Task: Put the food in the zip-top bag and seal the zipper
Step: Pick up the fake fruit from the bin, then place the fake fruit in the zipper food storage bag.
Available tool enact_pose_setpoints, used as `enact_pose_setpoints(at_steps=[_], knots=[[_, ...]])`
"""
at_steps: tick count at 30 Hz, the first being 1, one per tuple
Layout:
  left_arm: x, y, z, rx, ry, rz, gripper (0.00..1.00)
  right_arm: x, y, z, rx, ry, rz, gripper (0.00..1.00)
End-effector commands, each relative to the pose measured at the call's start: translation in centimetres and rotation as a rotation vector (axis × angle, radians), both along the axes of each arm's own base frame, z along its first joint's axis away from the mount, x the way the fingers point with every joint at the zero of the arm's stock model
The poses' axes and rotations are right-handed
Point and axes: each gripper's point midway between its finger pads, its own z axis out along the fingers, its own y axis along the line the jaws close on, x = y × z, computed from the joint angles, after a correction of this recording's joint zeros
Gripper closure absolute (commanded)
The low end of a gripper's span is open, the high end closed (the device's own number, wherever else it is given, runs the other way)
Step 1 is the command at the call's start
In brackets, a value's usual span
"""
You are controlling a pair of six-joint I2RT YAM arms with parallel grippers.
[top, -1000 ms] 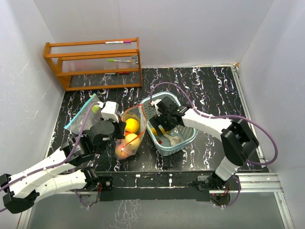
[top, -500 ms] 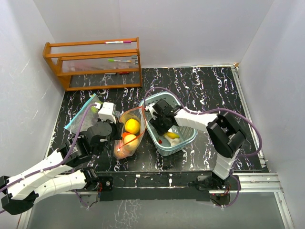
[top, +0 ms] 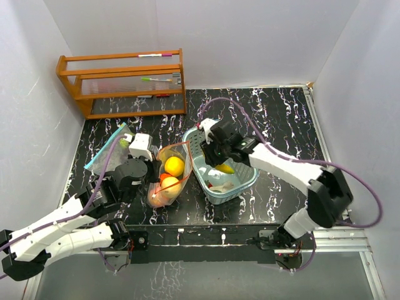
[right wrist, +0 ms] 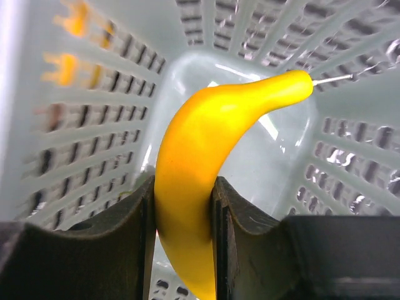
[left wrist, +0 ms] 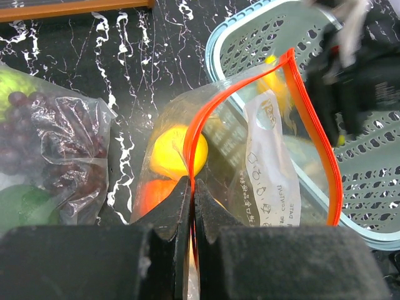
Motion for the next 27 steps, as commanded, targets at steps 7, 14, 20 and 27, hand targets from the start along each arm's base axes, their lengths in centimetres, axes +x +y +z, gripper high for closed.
enact_pose_setpoints(at_steps=[7,14,20,27], knots=[[0.7,-0.7,0.9,-0.011,-0.017,0.011,1.0,-3.7,2.3,19.8,0.517,-0.262,0.12,0.92],[1.0,-2.2,0.0,-0.011,0.005,-0.02,1.0,-9.3,4.0,28.7,0.972,-0.364,0.341,0.92],[0.9,-2.2,0.3,-0.021,0.003,-0.022,1.0,-10.1,7.6,29.6,1.104,-0.434,0.343,0.92],[0.7,-1.7,0.9,-0.03,-0.009,-0.016,1.0,-9.4,11.0,27.9,1.091,-0.537,0.189,0.92]])
